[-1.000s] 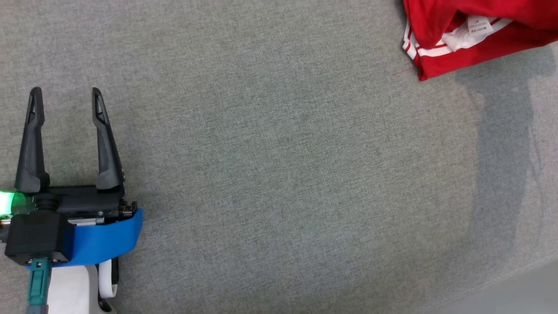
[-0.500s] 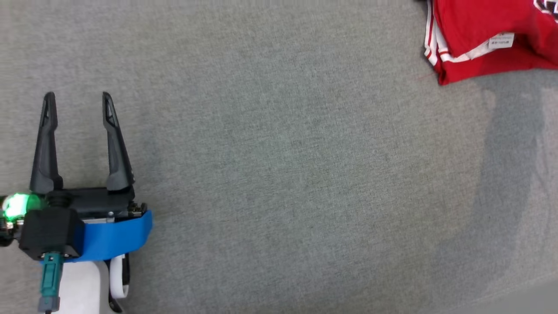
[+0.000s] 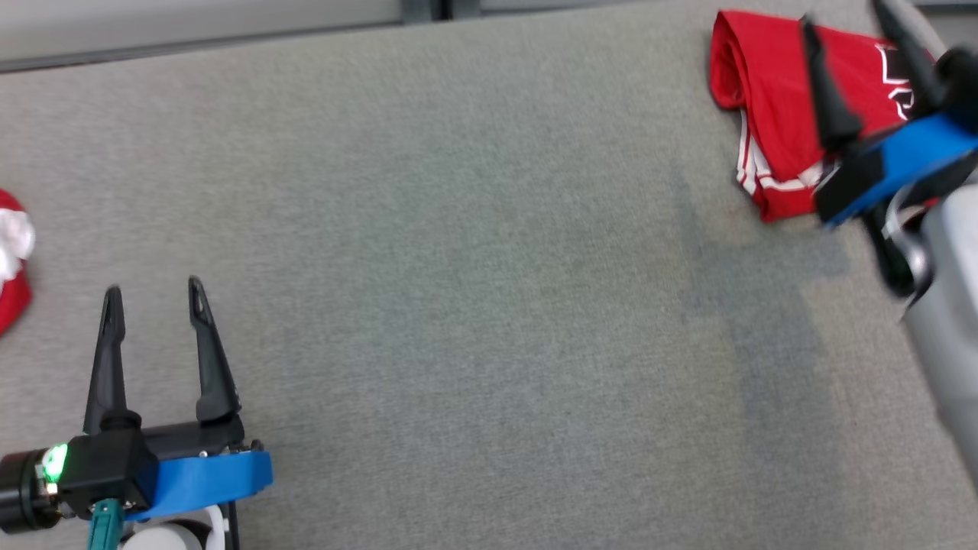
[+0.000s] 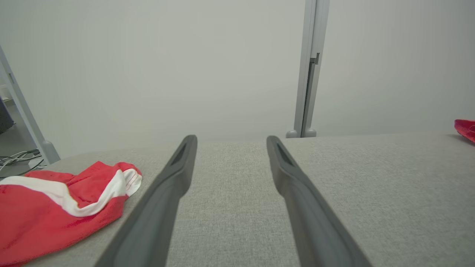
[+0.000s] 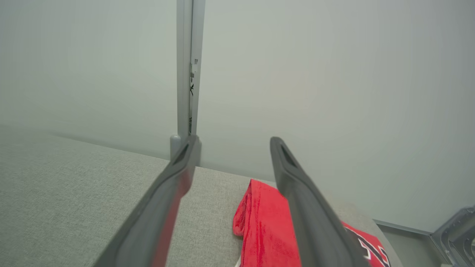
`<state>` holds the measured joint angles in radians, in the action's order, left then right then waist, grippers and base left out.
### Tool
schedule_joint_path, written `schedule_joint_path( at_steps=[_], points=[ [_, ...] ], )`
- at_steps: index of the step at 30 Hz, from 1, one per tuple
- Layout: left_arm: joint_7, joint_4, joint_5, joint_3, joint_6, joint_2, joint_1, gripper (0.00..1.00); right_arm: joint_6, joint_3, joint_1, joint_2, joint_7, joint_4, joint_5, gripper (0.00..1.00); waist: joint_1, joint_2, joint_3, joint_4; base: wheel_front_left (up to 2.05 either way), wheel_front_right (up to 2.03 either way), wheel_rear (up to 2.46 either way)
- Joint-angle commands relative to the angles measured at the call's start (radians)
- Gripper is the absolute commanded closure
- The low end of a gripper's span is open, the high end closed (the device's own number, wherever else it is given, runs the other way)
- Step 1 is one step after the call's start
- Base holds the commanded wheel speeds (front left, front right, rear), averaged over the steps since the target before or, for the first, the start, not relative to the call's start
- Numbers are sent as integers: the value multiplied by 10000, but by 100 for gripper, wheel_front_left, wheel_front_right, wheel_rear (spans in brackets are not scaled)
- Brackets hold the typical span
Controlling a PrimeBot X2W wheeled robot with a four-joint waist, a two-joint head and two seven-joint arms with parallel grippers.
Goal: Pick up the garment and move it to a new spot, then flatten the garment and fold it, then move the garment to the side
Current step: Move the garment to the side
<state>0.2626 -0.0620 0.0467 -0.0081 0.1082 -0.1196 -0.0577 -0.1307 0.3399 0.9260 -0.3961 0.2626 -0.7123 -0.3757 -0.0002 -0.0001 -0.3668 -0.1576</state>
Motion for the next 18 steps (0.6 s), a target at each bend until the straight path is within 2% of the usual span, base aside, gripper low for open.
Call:
schedule_joint_path(
  at_steps=[1, 2, 13, 18],
  points=[
    [30, 51, 89, 88, 20, 57, 101, 0, -2, -123, -477, 137, 29, 263, 85, 0, 2, 1, 169, 59, 0, 0, 0],
    [30, 232, 166, 119, -25, 108, 310, 0, -2, -336, -1209, 489, 31, 794, 208, 0, 2, 1, 437, 247, 0, 0, 0],
    [30, 959, 354, 209, -351, 330, 772, 0, -2, -1475, -4568, 1808, 31, 2383, 365, 0, 2, 1, 1447, 1110, 0, 0, 0],
    [30, 1255, 346, 284, -480, 406, 947, 0, -2, -1960, -5955, 2115, 31, 3166, 684, 0, 2, 1, 1768, 1303, 0, 0, 0]
  ],
)
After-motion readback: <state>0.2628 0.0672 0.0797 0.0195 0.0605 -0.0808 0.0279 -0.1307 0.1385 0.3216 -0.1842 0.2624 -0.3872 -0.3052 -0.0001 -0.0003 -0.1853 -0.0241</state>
